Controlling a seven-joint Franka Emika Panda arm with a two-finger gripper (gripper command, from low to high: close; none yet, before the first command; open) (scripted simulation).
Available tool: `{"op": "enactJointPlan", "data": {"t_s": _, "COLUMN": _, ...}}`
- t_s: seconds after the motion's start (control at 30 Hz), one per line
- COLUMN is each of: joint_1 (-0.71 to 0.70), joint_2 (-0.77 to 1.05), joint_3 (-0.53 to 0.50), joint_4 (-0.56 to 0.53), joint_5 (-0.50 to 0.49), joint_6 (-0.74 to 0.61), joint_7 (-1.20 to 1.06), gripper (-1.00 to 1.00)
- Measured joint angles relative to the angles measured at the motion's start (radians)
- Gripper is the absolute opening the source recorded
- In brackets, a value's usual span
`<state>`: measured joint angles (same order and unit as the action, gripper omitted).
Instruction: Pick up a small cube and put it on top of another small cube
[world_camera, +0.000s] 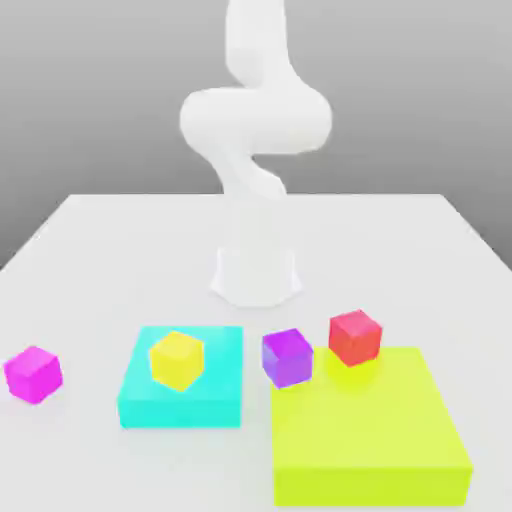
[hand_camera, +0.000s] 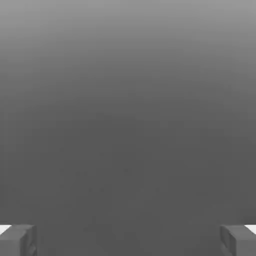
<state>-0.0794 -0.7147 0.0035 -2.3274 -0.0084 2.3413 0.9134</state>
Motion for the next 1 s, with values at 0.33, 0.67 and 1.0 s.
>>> {"op": "enactJointPlan", "data": {"t_s": 0.33, "joint_1": -0.293, "joint_2": 0.344, "joint_3": -0.019, "joint_4": -0.110, "joint_5": -0.042, "joint_6": 0.165, "joint_7": 0.463, "gripper": 0.00}}
{"op": "enactJointPlan", "data": {"t_s": 0.67, "joint_1": -0.510, "joint_2": 0.682, "joint_3": -0.126, "joint_4": -0.218, "joint_5": -0.032, "joint_6": 0.329, "joint_7": 0.881, "gripper": 0.00}}
{"op": "enactJointPlan", "data": {"t_s": 1.0, "joint_1": -0.641, "joint_2": 1.033, "joint_3": -0.115, "joint_4": -0.248, "joint_5": 0.151, "joint_6": 0.549, "joint_7": 0.984, "gripper": 0.00}}
